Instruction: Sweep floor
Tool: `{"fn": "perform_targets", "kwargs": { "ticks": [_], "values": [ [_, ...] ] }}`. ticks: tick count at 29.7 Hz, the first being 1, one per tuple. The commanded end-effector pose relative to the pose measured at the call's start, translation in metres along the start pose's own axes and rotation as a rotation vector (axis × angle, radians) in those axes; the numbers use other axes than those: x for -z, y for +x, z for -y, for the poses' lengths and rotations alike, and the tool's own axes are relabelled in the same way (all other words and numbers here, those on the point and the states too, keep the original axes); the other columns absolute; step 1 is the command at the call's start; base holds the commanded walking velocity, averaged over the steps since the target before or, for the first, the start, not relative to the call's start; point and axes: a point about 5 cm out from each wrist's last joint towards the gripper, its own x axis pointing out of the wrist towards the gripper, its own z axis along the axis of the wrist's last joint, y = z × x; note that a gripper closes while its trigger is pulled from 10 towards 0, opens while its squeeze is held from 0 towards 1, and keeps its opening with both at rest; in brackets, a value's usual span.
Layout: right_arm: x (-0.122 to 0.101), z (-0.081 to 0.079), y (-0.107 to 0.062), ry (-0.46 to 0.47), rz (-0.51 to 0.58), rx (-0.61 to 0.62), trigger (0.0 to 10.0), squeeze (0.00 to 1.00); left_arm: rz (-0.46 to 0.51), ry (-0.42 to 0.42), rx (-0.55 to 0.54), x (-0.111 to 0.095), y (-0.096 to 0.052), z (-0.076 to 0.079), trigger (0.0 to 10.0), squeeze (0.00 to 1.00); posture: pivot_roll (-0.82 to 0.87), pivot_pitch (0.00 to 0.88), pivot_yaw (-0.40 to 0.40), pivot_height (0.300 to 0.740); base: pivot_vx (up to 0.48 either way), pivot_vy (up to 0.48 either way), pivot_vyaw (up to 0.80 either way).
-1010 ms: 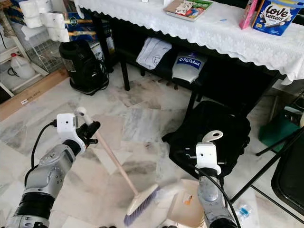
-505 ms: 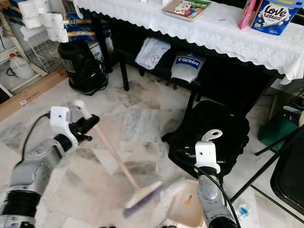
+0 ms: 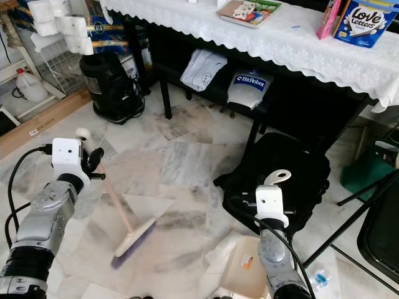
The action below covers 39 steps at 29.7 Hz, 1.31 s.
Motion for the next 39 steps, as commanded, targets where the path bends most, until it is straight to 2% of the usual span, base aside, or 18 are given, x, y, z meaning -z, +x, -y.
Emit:
{"fn": "perform_targets", "kwargs": {
  "ticks": [1,2,3,4,5,9,13,14,15,20,23,27,29,31,35,39],
  "values": [
    [0.008,-0.001,-0.007,-0.012,-0.037,-0.015,10.0,0.00,0.020,0.009,0.001,-0.003,0.003,0.003,10.0,0.00,0.04,0.159,0.023,0.740,0.000,0.000,0.00],
    [0.008,-0.001,-0.007,-0.012,-0.037,-0.015,10.0,0.00,0.020,0.009,0.001,-0.003,0.003,0.003,10.0,0.00,0.04,0.159,0.023,0.740,0.000,0.000,0.00],
    [0.009,-0.001,-0.008,-0.012,-0.037,-0.012,10.0,0.00,-0.005,-0.103,0.086,-0.001,0.005,0.017,10.0,0.00,0.04,0.165,0.024,0.740,0.000,0.000,0.00],
    [0.009,-0.001,-0.008,-0.012,-0.037,-0.012,10.0,0.00,-0.005,-0.103,0.086,-0.001,0.005,0.017,10.0,0.00,0.04,0.165,0.024,0.740,0.000,0.000,0.00],
    [0.009,-0.001,-0.009,-0.013,-0.038,-0.011,10.0,0.00,-0.033,-0.163,0.151,0.000,0.005,0.026,10.0,0.00,0.04,0.168,0.024,0.740,0.000,0.000,0.00],
    [0.011,0.001,-0.011,-0.016,-0.042,-0.009,10.0,0.00,-0.062,-0.176,0.289,-0.002,0.002,0.042,10.0,0.00,0.04,0.174,0.026,0.740,0.000,0.000,0.00],
    [0.011,0.002,-0.011,-0.016,-0.043,-0.006,10.0,0.00,-0.075,-0.264,0.377,-0.007,-0.002,0.054,10.0,0.00,0.03,0.176,0.027,0.740,0.000,0.000,0.00],
    [0.011,0.002,-0.011,-0.016,-0.043,-0.006,10.0,0.00,-0.075,-0.264,0.377,-0.007,-0.002,0.054,10.0,0.00,0.03,0.176,0.027,0.740,0.000,0.000,0.00],
    [0.011,0.002,-0.011,-0.016,-0.044,-0.005,10.0,0.00,-0.102,-0.267,0.464,-0.007,-0.008,0.063,10.0,0.00,0.03,0.176,0.026,0.740,0.000,0.000,0.00],
    [0.011,0.003,-0.011,-0.018,-0.044,-0.004,10.0,0.00,-0.151,-0.284,0.643,-0.013,-0.021,0.078,10.0,0.00,0.03,0.174,0.027,0.740,0.000,0.000,0.00],
    [0.011,0.003,-0.009,-0.017,-0.043,-0.001,10.0,0.00,-0.140,-0.288,0.713,-0.021,-0.026,0.081,10.0,0.00,0.04,0.166,0.027,0.740,0.000,0.000,0.00],
    [0.010,0.003,-0.008,-0.017,-0.044,-0.001,10.0,0.00,-0.132,-0.317,0.714,-0.027,-0.026,0.081,10.0,0.00,0.04,0.160,0.028,0.740,0.000,0.000,0.00],
    [0.009,0.003,-0.008,-0.015,-0.042,-0.001,10.0,0.00,-0.104,-0.348,0.708,-0.034,-0.024,0.078,10.0,0.00,0.04,0.157,0.028,0.740,0.000,0.000,0.00],
    [0.009,0.002,-0.006,-0.013,-0.043,-0.002,10.0,0.00,-0.070,-0.344,0.684,-0.040,-0.022,0.074,10.0,0.00,0.04,0.149,0.028,0.740,0.000,0.000,0.00],
    [0.007,0.000,-0.003,-0.011,-0.043,-0.003,10.0,0.00,0.026,-0.380,0.607,-0.056,-0.017,0.058,10.0,0.00,0.05,0.137,0.028,0.740,0.000,0.000,0.00],
    [0.005,-0.001,-0.001,-0.008,-0.039,-0.003,10.0,0.00,0.079,-0.335,0.534,-0.067,-0.014,0.042,10.0,0.00,0.06,0.130,0.027,0.740,0.000,0.000,0.00]
  ]
}}
